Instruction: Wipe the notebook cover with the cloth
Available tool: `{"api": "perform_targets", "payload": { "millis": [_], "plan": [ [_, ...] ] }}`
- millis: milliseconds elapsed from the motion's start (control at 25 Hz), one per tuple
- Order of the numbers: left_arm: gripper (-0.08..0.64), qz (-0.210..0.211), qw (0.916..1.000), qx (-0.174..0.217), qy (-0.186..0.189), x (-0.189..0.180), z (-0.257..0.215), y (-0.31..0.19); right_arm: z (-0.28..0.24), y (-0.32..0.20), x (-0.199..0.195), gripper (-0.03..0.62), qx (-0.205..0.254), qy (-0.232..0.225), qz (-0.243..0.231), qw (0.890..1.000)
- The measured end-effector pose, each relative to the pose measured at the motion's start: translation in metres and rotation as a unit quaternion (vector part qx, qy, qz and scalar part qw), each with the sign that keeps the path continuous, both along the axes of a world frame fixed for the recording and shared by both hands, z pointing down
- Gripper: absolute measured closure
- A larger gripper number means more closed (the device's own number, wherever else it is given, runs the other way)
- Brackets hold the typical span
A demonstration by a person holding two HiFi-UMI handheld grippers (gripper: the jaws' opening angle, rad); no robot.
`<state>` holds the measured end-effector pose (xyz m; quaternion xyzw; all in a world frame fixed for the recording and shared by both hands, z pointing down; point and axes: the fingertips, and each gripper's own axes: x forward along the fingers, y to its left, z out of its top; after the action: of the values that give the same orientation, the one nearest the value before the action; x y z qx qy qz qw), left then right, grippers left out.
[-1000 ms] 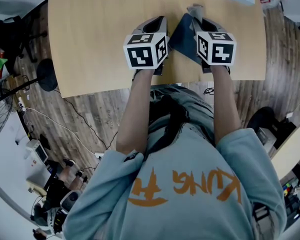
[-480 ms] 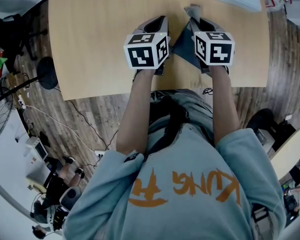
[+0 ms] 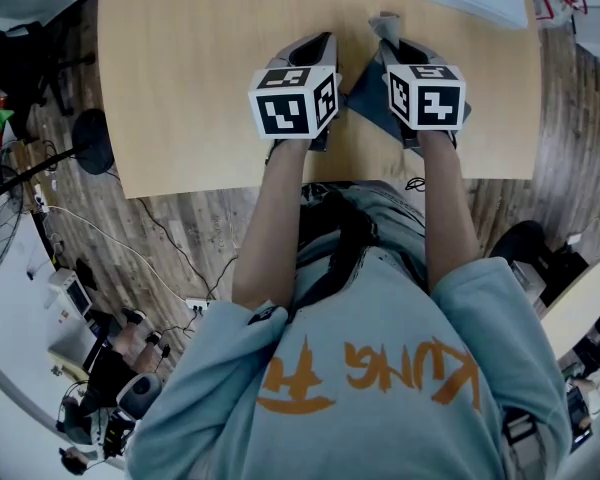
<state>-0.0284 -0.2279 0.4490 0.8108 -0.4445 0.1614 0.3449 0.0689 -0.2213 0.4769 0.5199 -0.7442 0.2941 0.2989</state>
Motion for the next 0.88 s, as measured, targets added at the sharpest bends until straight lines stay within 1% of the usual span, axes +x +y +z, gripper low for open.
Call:
{"api": "perform_targets", "payload": {
  "millis": [360, 880],
  "plan": [
    [0.541, 0.008, 1.0, -0.001, 0.002, 0.009, -0.002, 0.0, -0.001, 0.002, 0.005, 0.561, -0.004, 0.005, 0.002, 1.0],
    [0.542, 0.027, 0.9996, -0.003, 0.005, 0.028, -0.001, 0.007, 0.0, 0.01, 0.025, 0.561, -0.004, 0.008, 0.021, 1.0]
  ]
}}
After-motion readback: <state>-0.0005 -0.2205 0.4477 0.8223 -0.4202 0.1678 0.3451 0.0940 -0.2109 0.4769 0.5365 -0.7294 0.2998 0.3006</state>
